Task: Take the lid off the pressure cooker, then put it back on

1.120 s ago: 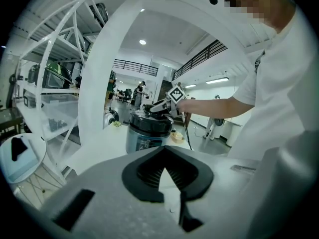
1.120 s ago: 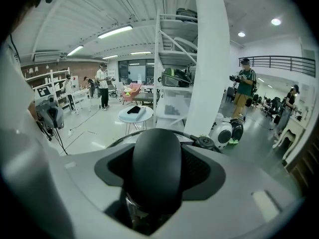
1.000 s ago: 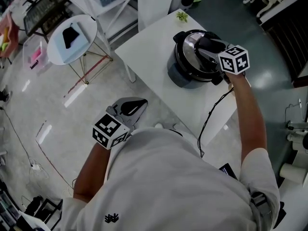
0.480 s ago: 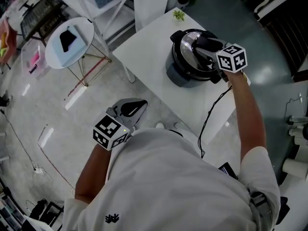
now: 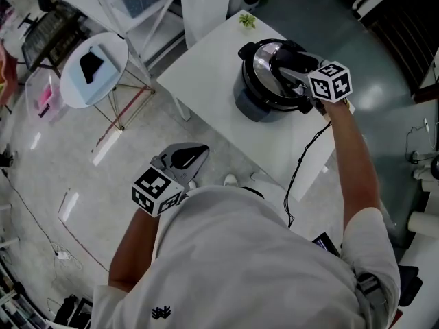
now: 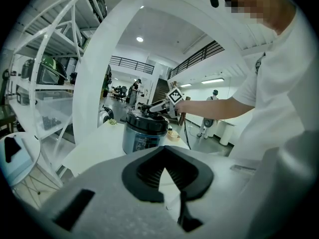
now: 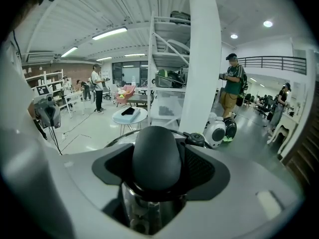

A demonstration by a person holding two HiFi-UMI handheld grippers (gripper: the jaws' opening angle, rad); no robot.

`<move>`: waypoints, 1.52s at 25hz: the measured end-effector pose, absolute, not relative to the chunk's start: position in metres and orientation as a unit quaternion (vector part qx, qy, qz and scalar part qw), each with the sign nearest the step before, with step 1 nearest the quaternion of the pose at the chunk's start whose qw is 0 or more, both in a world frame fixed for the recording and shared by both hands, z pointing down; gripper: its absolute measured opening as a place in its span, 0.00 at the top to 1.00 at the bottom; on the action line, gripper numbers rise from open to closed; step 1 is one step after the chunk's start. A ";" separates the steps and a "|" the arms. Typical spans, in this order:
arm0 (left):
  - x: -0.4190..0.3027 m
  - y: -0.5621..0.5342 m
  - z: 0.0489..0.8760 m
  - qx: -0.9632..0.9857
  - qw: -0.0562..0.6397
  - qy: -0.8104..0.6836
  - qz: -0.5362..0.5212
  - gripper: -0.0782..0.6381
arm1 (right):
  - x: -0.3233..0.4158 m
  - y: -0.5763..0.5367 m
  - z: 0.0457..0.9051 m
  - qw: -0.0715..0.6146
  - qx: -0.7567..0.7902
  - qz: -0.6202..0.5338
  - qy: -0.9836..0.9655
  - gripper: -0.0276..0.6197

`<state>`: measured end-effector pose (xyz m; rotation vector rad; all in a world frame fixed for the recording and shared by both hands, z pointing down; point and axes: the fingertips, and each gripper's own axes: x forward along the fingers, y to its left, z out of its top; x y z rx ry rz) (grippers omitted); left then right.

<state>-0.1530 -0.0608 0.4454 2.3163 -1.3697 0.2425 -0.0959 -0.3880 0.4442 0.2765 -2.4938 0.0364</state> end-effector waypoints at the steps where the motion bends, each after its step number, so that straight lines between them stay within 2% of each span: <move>1: -0.153 -0.060 0.446 0.839 0.218 -0.491 0.088 0.88 | -0.092 -0.388 0.442 0.308 0.111 0.015 -0.945 0.44; 10: -0.153 -0.055 0.443 0.865 0.207 -0.446 0.093 0.88 | -0.051 -0.370 0.433 0.290 0.175 0.035 -0.940 0.44; 16: -0.151 -0.052 0.440 0.884 0.199 -0.411 0.103 0.88 | -0.019 -0.340 0.437 0.274 0.222 0.060 -0.934 0.48; 31: -0.153 -0.025 0.446 0.916 0.187 -0.330 0.130 0.88 | 0.001 -0.183 0.475 0.231 0.286 0.116 -0.923 0.62; 38: -0.160 -0.007 0.452 0.922 0.185 -0.310 0.141 0.88 | -0.015 -0.087 0.507 0.215 0.282 0.156 -0.922 0.75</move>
